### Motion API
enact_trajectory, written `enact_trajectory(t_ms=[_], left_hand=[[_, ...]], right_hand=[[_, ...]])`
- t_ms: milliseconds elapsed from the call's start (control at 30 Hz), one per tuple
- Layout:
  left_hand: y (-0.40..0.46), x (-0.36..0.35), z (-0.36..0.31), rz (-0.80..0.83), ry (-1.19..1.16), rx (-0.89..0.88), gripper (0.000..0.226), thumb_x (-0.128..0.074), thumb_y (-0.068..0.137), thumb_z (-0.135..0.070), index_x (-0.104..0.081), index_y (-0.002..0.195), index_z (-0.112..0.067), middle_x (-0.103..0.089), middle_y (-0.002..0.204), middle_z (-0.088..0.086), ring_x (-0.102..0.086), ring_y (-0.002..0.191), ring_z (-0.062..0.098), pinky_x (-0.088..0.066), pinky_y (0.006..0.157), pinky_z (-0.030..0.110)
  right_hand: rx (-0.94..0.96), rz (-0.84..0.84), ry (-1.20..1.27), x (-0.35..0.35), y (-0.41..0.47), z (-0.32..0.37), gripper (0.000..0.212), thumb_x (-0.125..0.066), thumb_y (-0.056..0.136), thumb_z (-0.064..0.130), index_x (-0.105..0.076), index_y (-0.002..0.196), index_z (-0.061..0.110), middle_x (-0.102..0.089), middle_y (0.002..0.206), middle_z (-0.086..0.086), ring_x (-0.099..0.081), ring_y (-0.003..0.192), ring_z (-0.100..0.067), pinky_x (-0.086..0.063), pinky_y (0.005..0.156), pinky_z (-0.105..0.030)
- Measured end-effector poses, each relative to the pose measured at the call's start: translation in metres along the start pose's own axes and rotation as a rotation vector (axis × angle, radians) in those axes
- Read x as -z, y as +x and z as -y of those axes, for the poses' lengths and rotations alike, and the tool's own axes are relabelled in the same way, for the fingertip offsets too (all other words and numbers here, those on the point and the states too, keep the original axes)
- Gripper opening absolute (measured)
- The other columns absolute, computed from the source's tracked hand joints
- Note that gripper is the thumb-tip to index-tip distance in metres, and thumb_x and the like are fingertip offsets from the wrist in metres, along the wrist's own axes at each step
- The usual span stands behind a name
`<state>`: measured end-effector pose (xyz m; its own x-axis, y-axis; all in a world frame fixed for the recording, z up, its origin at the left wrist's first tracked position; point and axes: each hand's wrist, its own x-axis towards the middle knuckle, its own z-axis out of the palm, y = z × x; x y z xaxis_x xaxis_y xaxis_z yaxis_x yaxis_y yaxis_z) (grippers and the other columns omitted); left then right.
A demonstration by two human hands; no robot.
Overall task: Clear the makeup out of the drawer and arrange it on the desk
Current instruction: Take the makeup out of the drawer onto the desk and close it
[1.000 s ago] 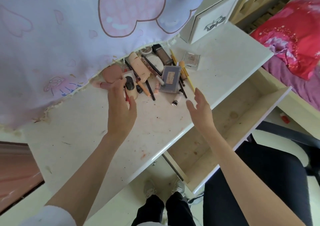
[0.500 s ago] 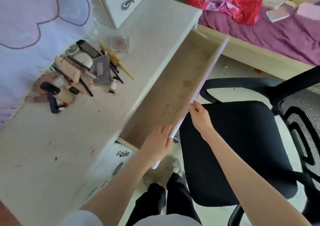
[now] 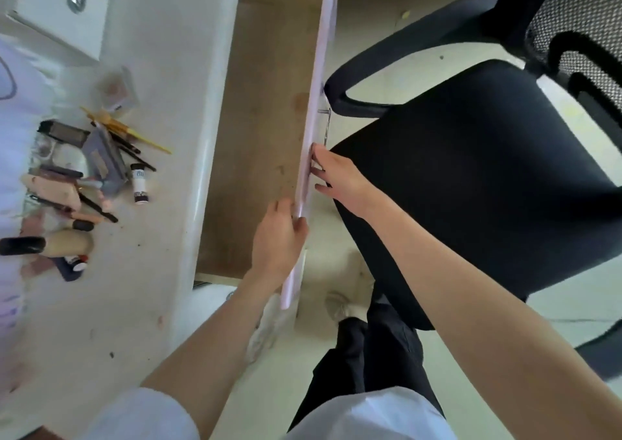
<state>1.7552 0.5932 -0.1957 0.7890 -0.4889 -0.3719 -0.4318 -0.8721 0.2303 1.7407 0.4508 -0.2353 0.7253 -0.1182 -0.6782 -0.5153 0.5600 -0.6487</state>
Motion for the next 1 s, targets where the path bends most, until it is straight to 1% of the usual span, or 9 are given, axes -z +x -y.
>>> enact_trajectory(t_ms=[100,200,333,467,600,733,833,933,1000], left_hand=[[0.003,-0.002,0.001,-0.030,0.106,0.012,0.020,-0.055,0.087,-0.021,-0.053,0.102,-0.008,-0.057,0.092,0.008,-0.056,0.075,0.028,-0.046,0.060,0.035],[0.004,0.000,-0.001,-0.042,0.130,0.013,0.021,-0.057,0.086,-0.021,-0.053,0.102,-0.008,-0.059,0.092,0.008,-0.055,0.073,0.027,-0.045,0.061,0.034],[0.000,0.009,-0.002,-0.092,0.183,-0.025,0.024,-0.057,0.087,-0.026,-0.055,0.104,-0.008,-0.062,0.095,0.006,-0.060,0.083,0.027,-0.043,0.080,0.036],[-0.004,0.024,0.007,-0.164,0.223,-0.032,0.027,-0.058,0.085,-0.027,-0.056,0.104,-0.009,-0.062,0.101,0.007,-0.055,0.096,0.027,-0.039,0.087,0.040],[-0.004,0.036,0.037,-0.272,0.363,-0.068,0.042,-0.061,0.076,-0.031,-0.057,0.113,-0.012,-0.055,0.115,0.013,-0.044,0.113,0.034,-0.028,0.097,0.051],[-0.001,0.044,0.058,-0.242,0.358,0.057,0.084,-0.050,0.070,-0.055,-0.033,0.140,-0.011,-0.030,0.146,0.015,-0.021,0.138,0.034,-0.010,0.108,0.057],[0.000,0.045,0.067,-0.196,0.290,0.164,0.100,-0.045,0.072,-0.068,-0.014,0.147,-0.009,-0.012,0.155,0.013,-0.005,0.143,0.031,-0.003,0.112,0.054],[0.001,0.051,0.077,-0.158,0.162,0.272,0.104,-0.054,0.077,-0.066,-0.004,0.148,-0.008,-0.005,0.156,0.011,-0.001,0.144,0.028,-0.006,0.115,0.047],[0.002,0.054,0.082,-0.165,0.126,0.293,0.101,-0.056,0.078,-0.062,-0.007,0.147,-0.006,-0.009,0.155,0.012,-0.006,0.142,0.029,-0.014,0.114,0.044]], right_hand=[[-0.003,0.014,0.048,-0.001,0.000,0.001,0.053,-0.035,0.098,0.043,-0.039,0.139,0.009,-0.040,0.146,-0.004,-0.037,0.135,-0.018,-0.036,0.102,-0.032],[-0.011,0.050,0.063,0.001,-0.003,0.006,0.051,-0.036,0.099,0.041,-0.036,0.142,0.013,-0.034,0.147,0.002,-0.032,0.135,-0.011,-0.033,0.103,-0.028],[0.018,0.068,0.036,-0.002,-0.007,0.011,0.045,-0.035,0.099,0.040,-0.043,0.136,0.015,-0.041,0.140,0.003,-0.039,0.116,-0.004,-0.033,0.106,-0.030],[0.049,0.077,-0.051,-0.016,-0.009,0.017,0.058,-0.034,0.097,0.049,-0.034,0.144,0.016,-0.033,0.150,0.003,-0.030,0.138,-0.011,-0.025,0.116,-0.038],[0.062,0.104,-0.094,-0.037,-0.011,0.026,0.056,-0.030,0.099,0.045,-0.025,0.148,0.019,-0.023,0.155,0.002,-0.023,0.142,-0.015,-0.020,0.117,-0.040],[0.061,0.115,-0.059,-0.049,-0.010,0.024,0.053,-0.026,0.101,0.042,-0.020,0.149,0.021,-0.020,0.156,0.003,-0.020,0.143,-0.016,-0.018,0.118,-0.041],[0.078,0.105,-0.054,-0.057,-0.008,0.025,0.050,-0.024,0.102,0.038,-0.020,0.149,0.020,-0.021,0.155,0.004,-0.020,0.143,-0.016,-0.018,0.118,-0.040],[0.109,0.116,-0.084,-0.071,-0.002,0.028,0.049,-0.023,0.103,0.036,-0.016,0.150,0.021,-0.012,0.158,0.008,-0.011,0.145,-0.014,-0.014,0.119,-0.040],[0.112,0.135,-0.101,-0.078,0.005,0.032,0.049,-0.022,0.103,0.035,-0.015,0.150,0.022,-0.009,0.158,0.009,-0.009,0.145,-0.013,-0.014,0.119,-0.040]])
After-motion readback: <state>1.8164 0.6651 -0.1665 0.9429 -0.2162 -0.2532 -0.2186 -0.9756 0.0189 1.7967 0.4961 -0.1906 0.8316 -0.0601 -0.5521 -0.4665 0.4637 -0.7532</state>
